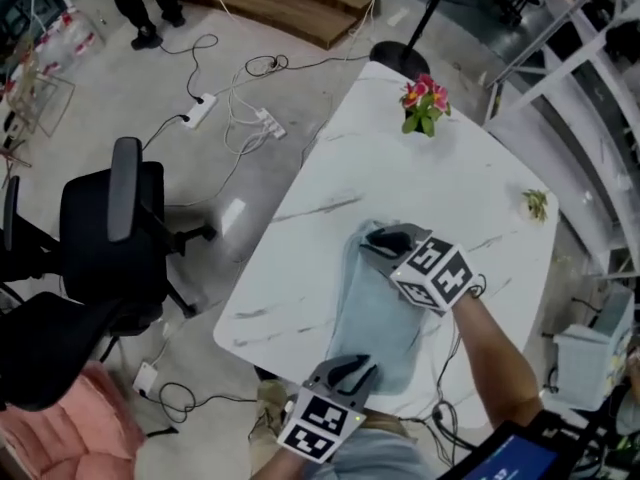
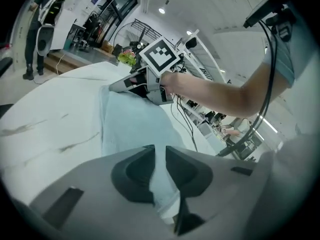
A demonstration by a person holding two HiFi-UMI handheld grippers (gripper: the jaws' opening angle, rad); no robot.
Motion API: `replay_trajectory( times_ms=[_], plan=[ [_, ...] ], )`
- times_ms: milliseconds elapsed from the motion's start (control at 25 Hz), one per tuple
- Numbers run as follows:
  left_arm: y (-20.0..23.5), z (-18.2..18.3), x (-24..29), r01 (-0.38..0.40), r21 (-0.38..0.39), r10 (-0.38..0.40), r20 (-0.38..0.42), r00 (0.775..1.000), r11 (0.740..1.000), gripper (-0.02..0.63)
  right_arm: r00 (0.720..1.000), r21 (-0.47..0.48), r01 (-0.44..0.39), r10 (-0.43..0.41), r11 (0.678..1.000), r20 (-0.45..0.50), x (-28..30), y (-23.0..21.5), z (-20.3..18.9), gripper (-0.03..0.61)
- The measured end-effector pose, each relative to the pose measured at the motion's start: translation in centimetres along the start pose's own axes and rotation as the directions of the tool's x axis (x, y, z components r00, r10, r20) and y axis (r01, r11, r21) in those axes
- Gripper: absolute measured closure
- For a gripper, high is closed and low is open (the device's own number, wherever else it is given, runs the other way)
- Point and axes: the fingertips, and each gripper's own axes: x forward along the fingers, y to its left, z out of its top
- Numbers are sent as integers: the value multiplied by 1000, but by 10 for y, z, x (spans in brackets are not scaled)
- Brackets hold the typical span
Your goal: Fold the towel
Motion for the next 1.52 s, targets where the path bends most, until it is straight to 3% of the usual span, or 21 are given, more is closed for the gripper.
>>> replay_trajectory(
  times_ms=[120, 200, 360, 400, 440, 480, 600, 760, 880, 1000, 1160, 1280, 1400, 1520],
  plan=[
    [6, -1, 1, -1, -24, 1, 1, 1000, 1000, 545, 998, -34, -21, 23, 999, 58, -21, -1, 19, 483],
    [6, -2, 1, 2, -28, -2, 1, 1000, 1000, 546, 996, -32, 14, -11, 999, 93, -42, -10, 25, 458],
    [5, -3, 2, 4, -22, -4, 0, 1000, 1000, 548, 997, -57, 64, -62, 996, 42, -40, -22, 10, 405],
    [5, -3, 2, 4, -18, -4, -2, 1000, 1000, 548, 997, -75, 79, -77, 994, 24, -34, -23, 6, 409],
    [5, -4, 3, 4, -14, -4, -5, 1000, 1000, 549, 995, -99, 100, -99, 990, 17, -29, -25, 5, 504],
    [5, -4, 4, 4, -8, -4, -10, 1000, 1000, 549, 993, -119, 120, -118, 986, 26, -28, -26, 8, 546],
    [2, -7, 7, 6, 15, -5, -27, 1000, 1000, 549, 982, -138, 154, -136, 978, 130, -44, -18, 41, 547],
    [0, -8, 4, 2, 21, -1, -28, 1000, 1000, 548, 969, -213, 146, -97, 966, 225, -56, 2, 86, 546],
    [-1, -11, 5, 4, 6, -4, -16, 1000, 1000, 548, 980, -259, 132, -88, 957, 177, -30, 1, 86, 546],
    [-2, -12, 4, -7, 15, 7, -10, 1000, 1000, 548, 993, -265, 105, -88, 958, 74, 11, -17, 61, 545],
    [2, -12, 6, -27, 31, 27, -6, 1000, 999, 549, 999, -179, 20, -13, 984, 41, 37, -35, 43, 536],
    [5, -16, 8, -33, 22, 33, -16, 999, 999, 549, 988, -100, -34, 49, 994, 146, 8, -39, 70, 403],
    [8, -15, 8, -33, 9, 34, -36, 999, 999, 552, 950, -2, 52, -49, 999, 308, -53, -65, 98, 407],
    [8, -11, 4, -30, 1, 30, -48, 998, 1000, 555, 941, 63, 191, -201, 980, 272, -91, -94, 67, 457]
  ],
)
